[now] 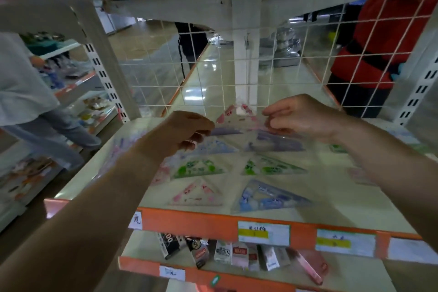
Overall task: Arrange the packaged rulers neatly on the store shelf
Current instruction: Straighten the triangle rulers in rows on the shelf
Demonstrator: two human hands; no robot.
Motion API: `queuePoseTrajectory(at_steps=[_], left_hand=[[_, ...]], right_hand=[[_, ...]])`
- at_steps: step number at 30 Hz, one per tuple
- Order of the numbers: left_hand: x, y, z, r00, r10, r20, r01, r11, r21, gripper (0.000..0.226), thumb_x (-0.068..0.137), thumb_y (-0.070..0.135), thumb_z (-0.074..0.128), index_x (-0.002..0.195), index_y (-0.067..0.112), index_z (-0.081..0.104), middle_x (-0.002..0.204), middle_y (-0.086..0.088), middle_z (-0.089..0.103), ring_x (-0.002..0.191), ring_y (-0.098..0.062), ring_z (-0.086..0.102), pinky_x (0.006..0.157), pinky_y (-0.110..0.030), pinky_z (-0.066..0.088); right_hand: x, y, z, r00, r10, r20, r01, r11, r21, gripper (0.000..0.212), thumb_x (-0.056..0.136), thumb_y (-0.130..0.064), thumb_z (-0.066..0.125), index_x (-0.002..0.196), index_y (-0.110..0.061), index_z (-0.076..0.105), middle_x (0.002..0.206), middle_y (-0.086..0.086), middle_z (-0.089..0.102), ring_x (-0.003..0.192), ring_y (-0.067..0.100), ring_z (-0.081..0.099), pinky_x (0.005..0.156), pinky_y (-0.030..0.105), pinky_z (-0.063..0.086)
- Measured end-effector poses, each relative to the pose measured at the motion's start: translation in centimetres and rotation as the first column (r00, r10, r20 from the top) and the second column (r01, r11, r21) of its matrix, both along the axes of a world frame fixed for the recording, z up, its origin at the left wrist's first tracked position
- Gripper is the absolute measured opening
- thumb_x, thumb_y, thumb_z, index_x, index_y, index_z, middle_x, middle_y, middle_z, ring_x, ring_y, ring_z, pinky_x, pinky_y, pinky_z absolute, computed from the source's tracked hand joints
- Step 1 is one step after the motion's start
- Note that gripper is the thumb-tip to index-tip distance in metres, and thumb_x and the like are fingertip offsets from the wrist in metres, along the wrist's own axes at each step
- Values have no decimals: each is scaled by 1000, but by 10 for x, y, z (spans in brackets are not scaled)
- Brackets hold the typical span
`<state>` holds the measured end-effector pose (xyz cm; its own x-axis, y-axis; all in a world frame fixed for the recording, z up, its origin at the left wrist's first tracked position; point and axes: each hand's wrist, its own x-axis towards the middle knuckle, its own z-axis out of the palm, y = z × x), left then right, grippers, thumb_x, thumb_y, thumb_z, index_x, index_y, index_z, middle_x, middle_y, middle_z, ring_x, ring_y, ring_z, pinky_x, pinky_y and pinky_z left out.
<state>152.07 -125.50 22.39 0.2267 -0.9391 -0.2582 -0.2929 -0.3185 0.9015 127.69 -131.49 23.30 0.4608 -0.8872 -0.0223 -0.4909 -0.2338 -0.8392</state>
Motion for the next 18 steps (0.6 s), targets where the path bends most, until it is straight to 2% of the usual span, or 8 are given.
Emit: queuePoseTrajectory(at_steps=[2,5,7,9,11,13,18], left_hand=[[10,11,-2,999,-14,31,13,1000,12,5,85,13,67,83,9,70,73,-5,66,59,-15,53,44,-20,39],[25,24,-4,1000,16,17,-17,1000,18,5,85,12,66,83,8,69,71,-5,65,57,-13,53,46,-22,39],[32,31,-4,999,36,1,-36,999,32,5,84,11,67,82,7,69,70,-5,64,55,-13,53,47,-23,38],[37,38,-4,999,37,8,-38,997,62,5,83,10,68,83,5,69,69,-5,65,54,-13,53,48,-24,38],[40,44,-5,999,26,38,-30,995,100,7,83,10,68,85,4,69,68,-5,66,55,-14,53,49,-24,39],[43,50,-7,998,15,67,-24,990,136,10,83,12,69,85,2,69,67,-5,66,54,-14,53,47,-24,39],[54,59,-13,999,5,38,-12,983,184,8,83,11,69,80,4,67,61,-5,64,47,-12,51,47,-25,39]], right_hand=[[9,3,-6,999,33,-21,-34,999,-17,36,85,-1,64,120,-9,63,102,-1,68,79,-3,63,64,4,48],[25,6,-11,996,84,7,-84,996,8,36,87,-1,61,122,-7,61,96,0,70,73,2,66,67,12,52],[36,12,-11,992,123,-30,-123,992,-32,41,88,-8,63,128,-9,57,102,2,69,78,5,65,74,19,51],[49,22,-13,978,158,-133,-174,977,-121,47,85,-22,69,129,-14,56,104,-1,68,86,8,63,79,23,48],[62,36,-16,947,150,-284,-224,942,-248,36,82,-33,71,114,-20,62,91,-6,65,81,9,60,72,27,48],[73,47,-18,900,101,-424,-275,887,-371,28,83,-39,67,102,-19,60,86,-4,62,76,13,57,63,28,44],[91,60,-22,834,64,-549,-335,849,-409,46,79,-43,71,114,-21,50,100,-2,57,81,16,58,69,30,49]])
